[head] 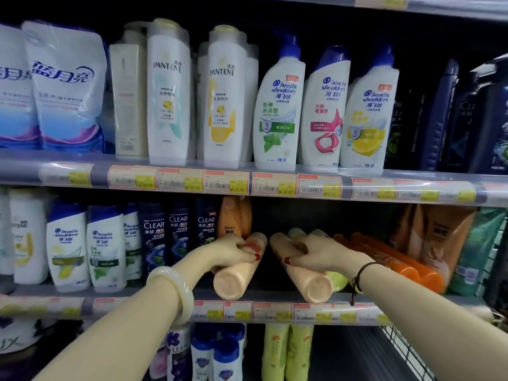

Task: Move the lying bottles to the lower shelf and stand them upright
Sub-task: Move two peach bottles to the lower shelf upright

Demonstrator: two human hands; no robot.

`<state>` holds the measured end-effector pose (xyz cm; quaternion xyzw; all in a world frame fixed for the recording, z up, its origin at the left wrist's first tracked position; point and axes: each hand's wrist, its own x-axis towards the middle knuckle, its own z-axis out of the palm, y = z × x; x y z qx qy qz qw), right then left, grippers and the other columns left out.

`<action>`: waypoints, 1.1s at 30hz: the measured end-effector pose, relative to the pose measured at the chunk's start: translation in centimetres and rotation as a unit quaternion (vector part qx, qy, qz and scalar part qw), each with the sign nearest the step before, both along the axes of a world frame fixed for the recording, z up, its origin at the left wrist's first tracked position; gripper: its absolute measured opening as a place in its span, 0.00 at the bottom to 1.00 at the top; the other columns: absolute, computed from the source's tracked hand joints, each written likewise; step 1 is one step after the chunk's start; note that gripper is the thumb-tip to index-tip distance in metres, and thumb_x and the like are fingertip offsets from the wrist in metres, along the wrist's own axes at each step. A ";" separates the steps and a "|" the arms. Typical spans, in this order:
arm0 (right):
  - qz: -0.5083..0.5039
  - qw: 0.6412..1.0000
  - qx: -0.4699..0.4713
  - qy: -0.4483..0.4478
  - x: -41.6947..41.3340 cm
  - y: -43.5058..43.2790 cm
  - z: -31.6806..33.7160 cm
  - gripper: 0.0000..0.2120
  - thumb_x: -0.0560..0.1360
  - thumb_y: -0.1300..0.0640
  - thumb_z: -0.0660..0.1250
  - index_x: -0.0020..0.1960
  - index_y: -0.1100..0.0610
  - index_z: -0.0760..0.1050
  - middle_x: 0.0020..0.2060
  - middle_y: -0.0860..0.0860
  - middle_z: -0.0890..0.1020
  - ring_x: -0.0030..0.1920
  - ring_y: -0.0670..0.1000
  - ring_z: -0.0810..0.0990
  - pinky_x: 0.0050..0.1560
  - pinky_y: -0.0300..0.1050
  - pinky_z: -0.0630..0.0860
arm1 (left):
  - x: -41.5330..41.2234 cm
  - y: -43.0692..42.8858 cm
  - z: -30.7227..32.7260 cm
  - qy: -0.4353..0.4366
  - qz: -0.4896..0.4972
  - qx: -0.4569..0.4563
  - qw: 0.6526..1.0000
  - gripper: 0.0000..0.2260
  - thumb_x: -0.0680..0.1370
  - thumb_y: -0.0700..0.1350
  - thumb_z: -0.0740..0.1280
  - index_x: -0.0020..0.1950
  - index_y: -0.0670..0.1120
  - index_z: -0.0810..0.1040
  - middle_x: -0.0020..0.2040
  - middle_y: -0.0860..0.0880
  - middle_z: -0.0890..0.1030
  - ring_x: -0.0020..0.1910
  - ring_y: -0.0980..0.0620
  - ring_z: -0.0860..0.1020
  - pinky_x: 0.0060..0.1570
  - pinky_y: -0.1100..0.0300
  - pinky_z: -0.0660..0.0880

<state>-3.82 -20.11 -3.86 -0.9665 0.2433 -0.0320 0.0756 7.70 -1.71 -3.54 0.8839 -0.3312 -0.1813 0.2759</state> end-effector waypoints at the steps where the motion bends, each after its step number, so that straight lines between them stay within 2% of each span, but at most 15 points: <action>1: -0.002 1.000 -0.004 -0.010 -0.3 0.5 0.0 0.36 0.62 0.27 0.56 0.64 0.46 0.69 0.54 0.54 0.79 0.55 0.57 0.77 0.56 0.51 0.74 | 0.0 -0.2 -0.3 -0.006 0.002 -0.016 1.000 0.28 0.74 0.56 0.67 0.73 0.49 0.67 0.66 0.44 0.75 0.61 0.45 0.76 0.60 0.52 0.75; 5: 0.028 0.999 -0.001 -0.020 -1.3 2.4 0.3 0.25 0.75 0.41 0.59 0.70 0.49 0.69 0.63 0.54 0.73 0.63 0.57 0.73 0.52 0.43 0.65 | -0.6 -0.7 -1.0 0.011 -0.005 -0.069 0.998 0.27 0.75 0.51 0.67 0.73 0.48 0.67 0.68 0.44 0.74 0.62 0.45 0.75 0.62 0.55 0.73; 7: 0.036 0.998 0.025 -0.040 -1.5 2.6 0.1 0.23 0.76 0.45 0.60 0.70 0.50 0.70 0.65 0.54 0.74 0.63 0.56 0.74 0.52 0.42 0.66 | -1.0 -0.9 -1.1 0.010 0.001 -0.085 0.996 0.26 0.76 0.49 0.66 0.74 0.48 0.67 0.69 0.44 0.73 0.63 0.45 0.75 0.60 0.57 0.72; 11: 0.039 0.995 0.070 -0.065 -1.8 2.8 -0.3 0.21 0.77 0.49 0.61 0.69 0.51 0.72 0.67 0.53 0.75 0.64 0.55 0.74 0.62 0.45 0.70 | -1.5 -1.0 -1.3 0.002 0.009 -0.104 0.995 0.25 0.76 0.47 0.66 0.73 0.47 0.68 0.70 0.45 0.72 0.63 0.46 0.75 0.56 0.60 0.70; 13: 0.037 0.993 0.086 -0.078 -1.9 2.9 -0.4 0.21 0.76 0.50 0.62 0.68 0.52 0.73 0.67 0.53 0.76 0.63 0.55 0.75 0.60 0.44 0.71 | -1.8 -1.2 -1.2 -0.014 0.010 -0.099 0.995 0.25 0.76 0.47 0.67 0.73 0.46 0.67 0.71 0.45 0.71 0.64 0.45 0.74 0.56 0.60 0.70; 15: 0.035 0.991 0.094 -0.091 -1.9 2.8 -0.7 0.21 0.76 0.50 0.62 0.67 0.52 0.74 0.65 0.53 0.78 0.61 0.55 0.77 0.54 0.42 0.71 | -2.2 -1.3 -1.0 -0.032 0.013 -0.095 0.995 0.25 0.76 0.47 0.67 0.72 0.45 0.68 0.72 0.44 0.71 0.65 0.45 0.73 0.59 0.60 0.70; 19: 0.015 0.989 0.101 -0.106 -1.7 2.6 -1.0 0.23 0.73 0.47 0.64 0.63 0.58 0.76 0.51 0.54 0.81 0.51 0.54 0.79 0.47 0.43 0.73 | -2.8 -1.6 -1.3 -0.012 0.020 -0.112 0.993 0.21 0.75 0.48 0.67 0.68 0.45 0.74 0.66 0.44 0.76 0.62 0.46 0.76 0.61 0.55 0.72; 20: 0.009 0.990 0.096 -0.103 -1.6 2.6 -1.0 0.23 0.73 0.46 0.64 0.62 0.59 0.76 0.50 0.54 0.81 0.50 0.54 0.79 0.47 0.44 0.73 | -2.9 -1.7 -1.4 -0.008 0.023 -0.117 0.993 0.21 0.75 0.48 0.67 0.67 0.45 0.75 0.65 0.43 0.77 0.61 0.46 0.76 0.60 0.55 0.73; 22: 0.008 0.994 0.073 -0.086 -1.6 2.8 -0.9 0.24 0.74 0.44 0.63 0.63 0.58 0.75 0.55 0.56 0.81 0.54 0.56 0.79 0.49 0.45 0.73 | -2.9 -1.8 -1.6 -0.003 0.030 -0.125 0.992 0.22 0.75 0.48 0.67 0.68 0.46 0.74 0.66 0.44 0.76 0.61 0.45 0.76 0.60 0.54 0.73; 25: 0.006 0.998 0.012 -0.061 -1.9 3.6 -0.2 0.25 0.75 0.42 0.59 0.65 0.57 0.70 0.59 0.56 0.77 0.60 0.58 0.75 0.49 0.43 0.67 | -3.0 -1.9 -1.9 0.009 0.046 -0.139 0.989 0.23 0.75 0.49 0.68 0.70 0.46 0.72 0.68 0.44 0.75 0.62 0.45 0.76 0.62 0.53 0.73; 27: 0.007 0.999 -0.001 -0.053 -1.6 3.9 -0.1 0.25 0.75 0.41 0.58 0.65 0.55 0.69 0.59 0.56 0.77 0.58 0.57 0.75 0.47 0.43 0.65 | -3.2 -2.1 -2.1 0.019 0.059 -0.158 0.985 0.21 0.75 0.48 0.67 0.67 0.45 0.75 0.65 0.43 0.77 0.61 0.45 0.77 0.61 0.55 0.73; 30: -0.004 0.996 0.050 -0.070 -0.7 4.5 -1.1 0.23 0.73 0.44 0.56 0.61 0.56 0.73 0.55 0.56 0.80 0.52 0.56 0.76 0.46 0.44 0.65 | -3.6 -2.2 -2.5 0.038 0.078 -0.191 0.978 0.20 0.76 0.47 0.66 0.67 0.44 0.75 0.64 0.43 0.78 0.60 0.45 0.77 0.58 0.57 0.72; 33: -0.029 0.977 0.150 -0.149 -0.8 4.8 -2.0 0.20 0.75 0.47 0.58 0.57 0.59 0.78 0.52 0.57 0.82 0.52 0.58 0.78 0.47 0.45 0.70 | -3.7 -2.1 -3.1 0.057 0.089 -0.214 0.971 0.24 0.76 0.48 0.67 0.71 0.46 0.71 0.68 0.44 0.75 0.63 0.45 0.76 0.62 0.58 0.72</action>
